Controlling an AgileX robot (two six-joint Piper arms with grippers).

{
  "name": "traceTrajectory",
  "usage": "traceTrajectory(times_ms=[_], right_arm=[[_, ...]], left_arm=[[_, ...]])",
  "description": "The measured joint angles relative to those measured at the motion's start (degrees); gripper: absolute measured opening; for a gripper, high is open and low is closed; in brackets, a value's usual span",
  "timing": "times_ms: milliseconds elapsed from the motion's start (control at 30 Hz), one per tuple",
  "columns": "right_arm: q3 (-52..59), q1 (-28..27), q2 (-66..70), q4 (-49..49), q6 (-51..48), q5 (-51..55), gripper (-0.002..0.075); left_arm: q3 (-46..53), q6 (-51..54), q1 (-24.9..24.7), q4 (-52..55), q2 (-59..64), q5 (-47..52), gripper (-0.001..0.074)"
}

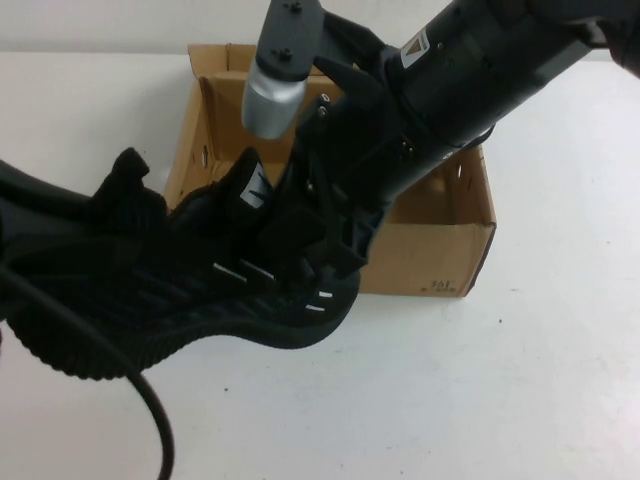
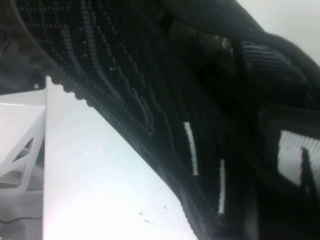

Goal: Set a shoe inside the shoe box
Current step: Place the shoe in the shoe box

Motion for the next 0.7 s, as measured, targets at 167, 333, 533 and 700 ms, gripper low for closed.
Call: traceTrajectory(times_ms=[167,333,533,700], right_arm=[[0.1,0.1,0.2,1.5,0.5,0.1,0.0022],[0.1,0.3,0.3,0.7,2.1,0.1,0.0020],[0.1,0.4,0.3,-5.2,7.1,0.3,0.0020],[0.1,-0.4,0.3,-10.5,9.8,0.6,0.0019]], left_arm=[[-0.5,-8.0,-0.1,-1.3,0.0,-0.7,0.0472],[-0.6,-14.3,-0.1,-3.1,0.0,-4.0,0.0664],[-0.6,-18.5,-0.1,-5.1,0.0,-11.7,0.0668],[-0.6,-22.6,-0.1,-1.0,0.0,-21.0,0.0448]])
